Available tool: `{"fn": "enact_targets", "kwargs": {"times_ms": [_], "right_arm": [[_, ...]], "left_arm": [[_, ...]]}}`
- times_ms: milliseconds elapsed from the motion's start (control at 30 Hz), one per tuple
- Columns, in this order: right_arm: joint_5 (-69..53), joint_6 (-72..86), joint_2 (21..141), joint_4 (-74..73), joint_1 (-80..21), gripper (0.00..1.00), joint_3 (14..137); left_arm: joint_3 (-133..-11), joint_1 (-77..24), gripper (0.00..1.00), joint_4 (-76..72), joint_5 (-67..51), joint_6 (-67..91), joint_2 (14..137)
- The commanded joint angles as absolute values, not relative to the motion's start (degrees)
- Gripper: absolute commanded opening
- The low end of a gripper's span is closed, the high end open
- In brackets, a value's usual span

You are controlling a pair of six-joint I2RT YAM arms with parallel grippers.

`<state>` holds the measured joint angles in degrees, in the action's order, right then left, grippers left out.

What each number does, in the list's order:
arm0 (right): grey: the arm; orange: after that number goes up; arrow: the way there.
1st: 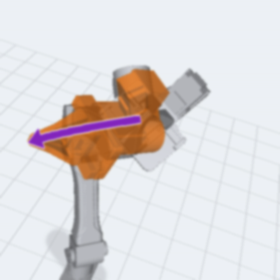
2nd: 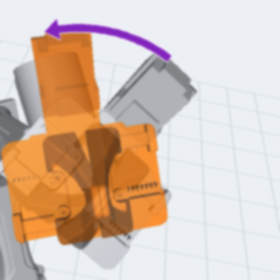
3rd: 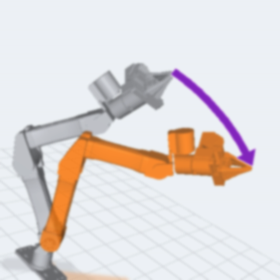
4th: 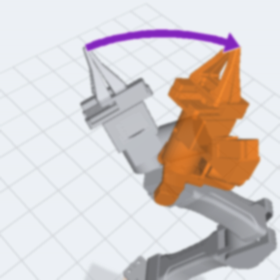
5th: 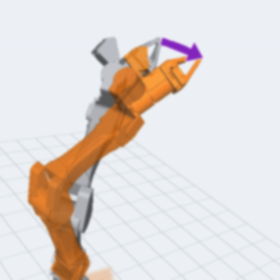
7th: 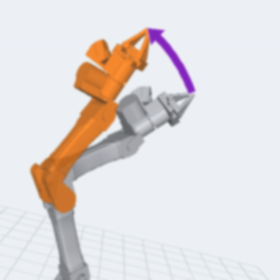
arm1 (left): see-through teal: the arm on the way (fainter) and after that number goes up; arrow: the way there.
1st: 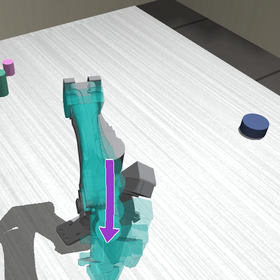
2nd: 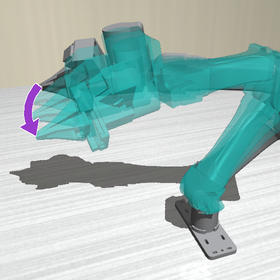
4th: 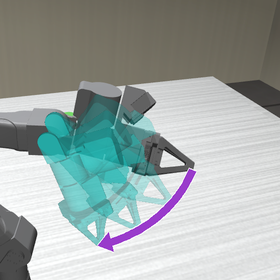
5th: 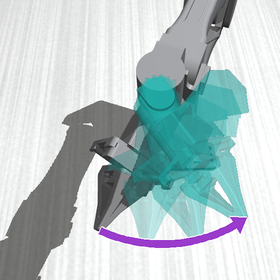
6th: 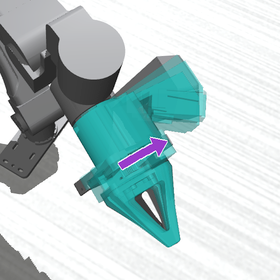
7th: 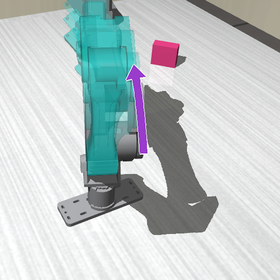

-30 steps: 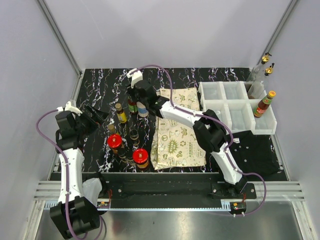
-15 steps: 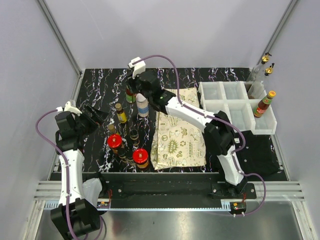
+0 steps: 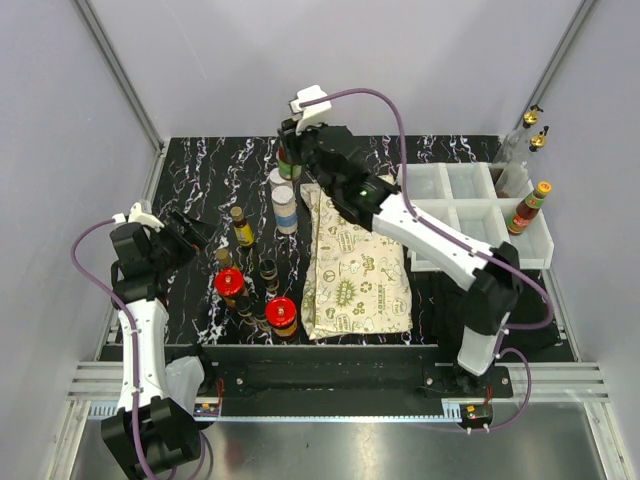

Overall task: Organize the condiment bottles
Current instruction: Place the bottle in the storage box.

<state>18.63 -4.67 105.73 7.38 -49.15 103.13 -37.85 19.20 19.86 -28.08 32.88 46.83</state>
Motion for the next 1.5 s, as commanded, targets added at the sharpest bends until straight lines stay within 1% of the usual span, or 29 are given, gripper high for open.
{"fn": "enact_targets", "kwargs": {"times_ms": [0, 133, 267, 367, 500, 667, 833, 1033, 1267, 1467], "right_arm": [[30.5, -10.3, 93.7, 15.6, -48.6, 0.00, 99.5], [34.9, -10.5, 87.9, 14.5, -46.0, 0.00, 92.5], [35.7, -8.0, 83.2, 11.1, -38.4, 0.00, 84.8], [36.7, -5.7, 78.9, 9.8, -35.0, 0.00, 78.9], [37.5, -0.9, 73.7, 7.5, -28.6, 0.00, 73.1], [41.6, 2.8, 68.4, 4.8, -24.4, 0.00, 66.9], [41.2, 8.9, 66.7, 0.3, -19.3, 0.00, 65.2], [44.9, 10.1, 64.7, 0.4, -15.9, 0.00, 64.4], [45.9, 12.5, 61.0, 0.3, -7.1, 0.00, 60.2], [49.5, 14.6, 58.3, 1.7, -0.4, 0.00, 57.4]], "left_arm": [[-37.7, 19.6, 0.99, 17.6, -28.8, 33.0, 45.7], [-37.7, 19.6, 0.99, 17.5, -28.8, 33.0, 45.7], [-37.7, 19.7, 0.99, 17.5, -28.9, 33.0, 45.6], [-37.6, 19.6, 0.99, 17.5, -28.8, 33.0, 45.5], [-37.5, 19.6, 0.99, 17.2, -29.3, 33.2, 45.9], [-37.4, 19.7, 0.99, 17.1, -28.8, 33.3, 45.1], [-37.4, 19.6, 0.99, 17.0, -28.9, 33.5, 44.9], [-37.3, 19.7, 0.99, 17.0, -29.0, 33.5, 45.2], [-37.6, 19.7, 0.99, 17.4, -28.2, 33.2, 45.0], [-37.7, 19.7, 0.99, 17.4, -27.9, 33.1, 45.8]]}}
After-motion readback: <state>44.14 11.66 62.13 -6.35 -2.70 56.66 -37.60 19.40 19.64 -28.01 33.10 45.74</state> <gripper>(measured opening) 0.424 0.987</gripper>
